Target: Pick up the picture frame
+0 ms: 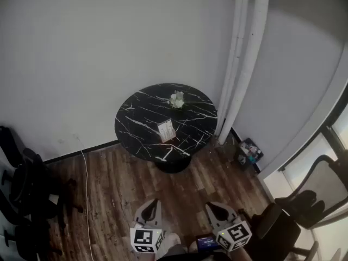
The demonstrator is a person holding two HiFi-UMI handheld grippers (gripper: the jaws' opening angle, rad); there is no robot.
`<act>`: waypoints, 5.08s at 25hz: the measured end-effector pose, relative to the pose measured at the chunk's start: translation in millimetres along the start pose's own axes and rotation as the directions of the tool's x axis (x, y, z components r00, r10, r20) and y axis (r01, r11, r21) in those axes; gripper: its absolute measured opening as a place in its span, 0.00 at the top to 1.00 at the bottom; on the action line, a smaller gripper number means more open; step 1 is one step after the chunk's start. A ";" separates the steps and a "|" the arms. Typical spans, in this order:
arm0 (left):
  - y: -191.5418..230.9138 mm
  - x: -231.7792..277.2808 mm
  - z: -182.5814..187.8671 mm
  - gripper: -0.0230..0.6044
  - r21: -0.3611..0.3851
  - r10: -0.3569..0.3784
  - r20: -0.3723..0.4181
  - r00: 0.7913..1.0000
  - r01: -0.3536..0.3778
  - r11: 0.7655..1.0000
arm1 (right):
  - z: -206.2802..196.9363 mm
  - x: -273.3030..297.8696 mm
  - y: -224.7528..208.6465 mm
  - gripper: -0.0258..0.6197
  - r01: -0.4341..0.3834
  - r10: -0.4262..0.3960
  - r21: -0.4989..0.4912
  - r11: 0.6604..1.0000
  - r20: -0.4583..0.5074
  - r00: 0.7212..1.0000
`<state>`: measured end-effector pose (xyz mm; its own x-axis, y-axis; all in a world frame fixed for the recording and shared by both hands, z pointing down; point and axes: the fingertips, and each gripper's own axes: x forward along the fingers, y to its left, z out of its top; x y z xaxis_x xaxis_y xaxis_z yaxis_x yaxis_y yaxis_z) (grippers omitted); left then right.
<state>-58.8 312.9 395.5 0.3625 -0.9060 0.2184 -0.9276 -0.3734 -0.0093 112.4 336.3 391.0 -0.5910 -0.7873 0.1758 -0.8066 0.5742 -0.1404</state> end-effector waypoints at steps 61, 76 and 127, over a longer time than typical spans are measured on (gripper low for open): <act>147.0 283.2 99.5 0.94 -0.008 0.030 0.114 0.993 -0.029 1.000 | 73.0 277.7 -158.5 0.93 -0.041 0.041 -0.008 0.999 -0.059 0.997; 193.3 348.2 83.0 0.94 -0.049 0.021 0.095 0.995 -0.016 0.999 | 85.3 334.1 -203.1 0.93 0.044 -0.042 0.026 0.999 -0.045 0.998; 187.7 415.3 -110.2 0.74 -0.178 -0.039 -0.338 0.940 -0.023 0.984 | -58.7 451.3 -224.1 0.93 -0.324 0.231 -0.115 0.939 -0.487 0.842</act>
<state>-92.2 -111.4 592.0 0.3469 -0.7699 0.5356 -0.9369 -0.3111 0.1595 25.9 -134.5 558.9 -0.6891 -0.4209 0.5899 -0.5670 0.8201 -0.0772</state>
